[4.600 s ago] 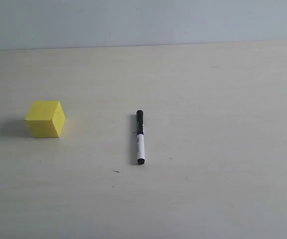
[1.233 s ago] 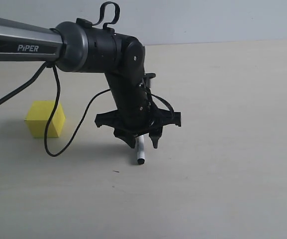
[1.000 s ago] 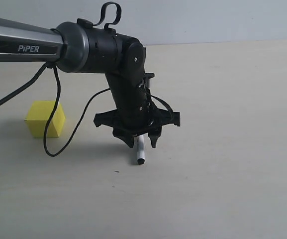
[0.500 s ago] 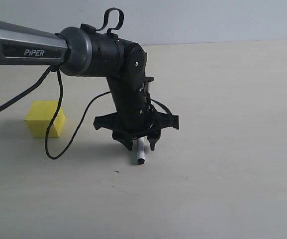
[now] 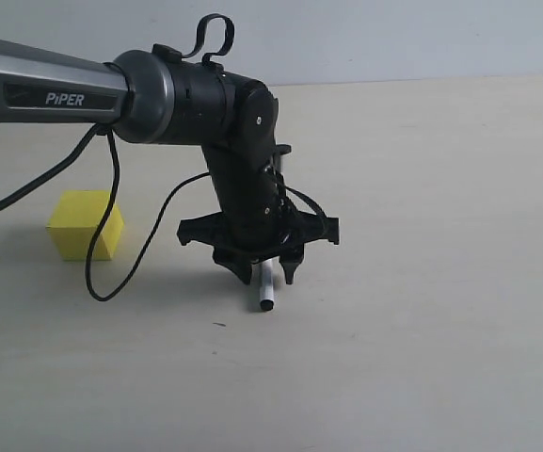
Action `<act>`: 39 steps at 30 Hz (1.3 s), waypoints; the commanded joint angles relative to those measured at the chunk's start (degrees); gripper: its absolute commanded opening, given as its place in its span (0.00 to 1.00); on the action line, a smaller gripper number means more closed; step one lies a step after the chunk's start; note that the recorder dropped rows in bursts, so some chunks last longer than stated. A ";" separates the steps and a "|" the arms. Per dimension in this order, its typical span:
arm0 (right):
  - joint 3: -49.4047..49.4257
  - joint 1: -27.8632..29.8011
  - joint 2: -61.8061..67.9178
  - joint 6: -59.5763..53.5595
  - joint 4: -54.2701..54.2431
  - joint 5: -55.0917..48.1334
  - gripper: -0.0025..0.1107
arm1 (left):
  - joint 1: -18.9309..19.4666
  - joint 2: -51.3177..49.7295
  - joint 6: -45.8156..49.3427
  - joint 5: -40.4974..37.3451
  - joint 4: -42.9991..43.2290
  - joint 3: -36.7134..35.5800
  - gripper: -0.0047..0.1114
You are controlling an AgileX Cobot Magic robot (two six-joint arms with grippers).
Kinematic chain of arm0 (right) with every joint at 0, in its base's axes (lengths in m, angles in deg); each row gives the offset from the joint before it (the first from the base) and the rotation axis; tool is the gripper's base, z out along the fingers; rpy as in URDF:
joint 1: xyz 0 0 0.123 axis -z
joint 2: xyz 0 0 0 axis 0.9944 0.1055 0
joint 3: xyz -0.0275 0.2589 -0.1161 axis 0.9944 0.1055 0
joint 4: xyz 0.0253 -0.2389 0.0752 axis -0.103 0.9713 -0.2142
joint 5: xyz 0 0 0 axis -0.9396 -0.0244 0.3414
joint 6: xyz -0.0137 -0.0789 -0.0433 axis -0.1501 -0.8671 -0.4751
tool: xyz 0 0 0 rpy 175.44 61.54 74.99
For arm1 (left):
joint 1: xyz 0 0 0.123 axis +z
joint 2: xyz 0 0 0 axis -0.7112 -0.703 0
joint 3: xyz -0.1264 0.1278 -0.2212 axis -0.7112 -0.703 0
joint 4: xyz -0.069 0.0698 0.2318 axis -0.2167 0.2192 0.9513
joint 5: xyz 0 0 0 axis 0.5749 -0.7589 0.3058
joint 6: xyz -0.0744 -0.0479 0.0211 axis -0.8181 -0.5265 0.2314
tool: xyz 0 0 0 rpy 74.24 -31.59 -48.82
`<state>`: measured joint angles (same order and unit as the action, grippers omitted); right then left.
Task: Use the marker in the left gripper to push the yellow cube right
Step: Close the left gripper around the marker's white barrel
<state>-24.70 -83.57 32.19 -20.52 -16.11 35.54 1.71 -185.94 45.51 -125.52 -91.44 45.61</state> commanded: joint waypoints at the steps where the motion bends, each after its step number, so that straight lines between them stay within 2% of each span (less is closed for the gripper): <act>1: 0.26 -0.05 -0.38 -0.03 0.09 0.32 0.02 | -0.35 -0.43 0.24 -0.93 0.50 0.22 0.39; 12: 0.26 -0.05 -0.38 -0.03 0.09 0.32 0.02 | -0.35 -0.43 1.73 -0.83 0.50 0.22 0.04; 21: 0.26 -0.05 -0.38 -0.03 0.09 0.32 0.02 | -0.35 -0.43 5.60 -0.79 0.50 0.22 0.04; 25: 0.26 -0.05 -0.38 -0.03 0.09 0.32 0.02 | -0.35 -0.43 10.56 -1.33 0.03 0.22 0.04; 35: 0.26 -0.05 -0.38 -0.03 0.09 0.32 0.02 | -0.35 -0.43 11.41 -1.33 -0.13 0.22 0.04; 37: 0.26 -0.05 -0.38 -0.03 0.09 0.32 0.02 | -0.35 -0.43 11.57 -1.33 -0.13 0.22 0.08; 39: 0.26 -0.05 -0.38 -0.03 0.09 0.32 0.02 | -0.35 -0.43 11.66 -1.33 -0.13 0.22 0.16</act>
<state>-24.70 -83.57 32.19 -20.52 -16.11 35.54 1.71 -185.94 56.92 -126.69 -91.59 45.61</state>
